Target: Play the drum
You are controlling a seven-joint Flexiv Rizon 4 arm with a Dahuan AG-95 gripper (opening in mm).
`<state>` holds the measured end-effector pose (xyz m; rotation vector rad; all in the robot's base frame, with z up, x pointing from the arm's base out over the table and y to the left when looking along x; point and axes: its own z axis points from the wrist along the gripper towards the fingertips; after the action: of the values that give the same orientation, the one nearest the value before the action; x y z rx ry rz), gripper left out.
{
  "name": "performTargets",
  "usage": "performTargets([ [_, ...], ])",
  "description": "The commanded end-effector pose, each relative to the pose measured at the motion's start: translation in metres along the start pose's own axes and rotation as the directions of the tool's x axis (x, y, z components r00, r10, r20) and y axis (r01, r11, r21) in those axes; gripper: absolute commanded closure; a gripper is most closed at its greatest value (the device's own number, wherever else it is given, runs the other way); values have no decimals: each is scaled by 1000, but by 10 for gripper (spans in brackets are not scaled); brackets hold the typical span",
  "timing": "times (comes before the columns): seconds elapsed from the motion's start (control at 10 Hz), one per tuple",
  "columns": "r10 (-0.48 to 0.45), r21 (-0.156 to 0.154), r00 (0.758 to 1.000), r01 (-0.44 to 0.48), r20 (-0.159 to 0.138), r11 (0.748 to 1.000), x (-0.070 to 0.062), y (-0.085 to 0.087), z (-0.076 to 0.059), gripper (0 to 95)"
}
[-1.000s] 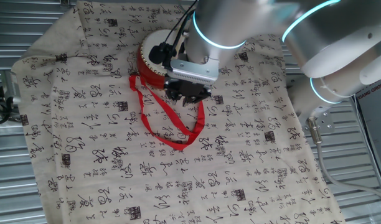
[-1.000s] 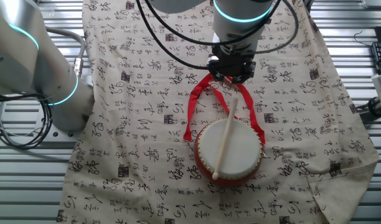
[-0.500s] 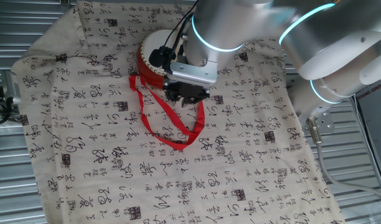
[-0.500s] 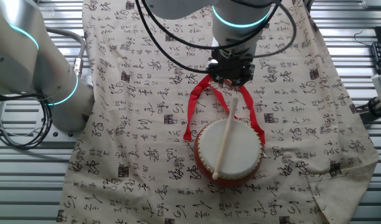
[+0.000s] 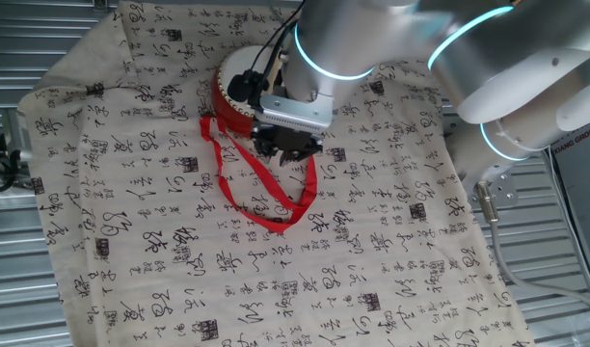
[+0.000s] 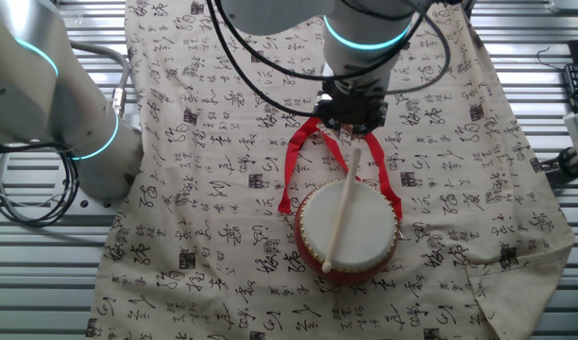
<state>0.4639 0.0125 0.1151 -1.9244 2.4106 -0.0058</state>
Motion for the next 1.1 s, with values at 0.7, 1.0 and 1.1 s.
performTargets([
  [0.7, -11, -6, 1000, 11, -3, 1000, 4, -9, -1, 760],
  [1.0, -14, -4, 1000, 14, -5, 1000, 5, -9, -1, 760],
  [1.1, -17, -4, 1000, 17, -3, 1000, 6, -9, -1, 760],
])
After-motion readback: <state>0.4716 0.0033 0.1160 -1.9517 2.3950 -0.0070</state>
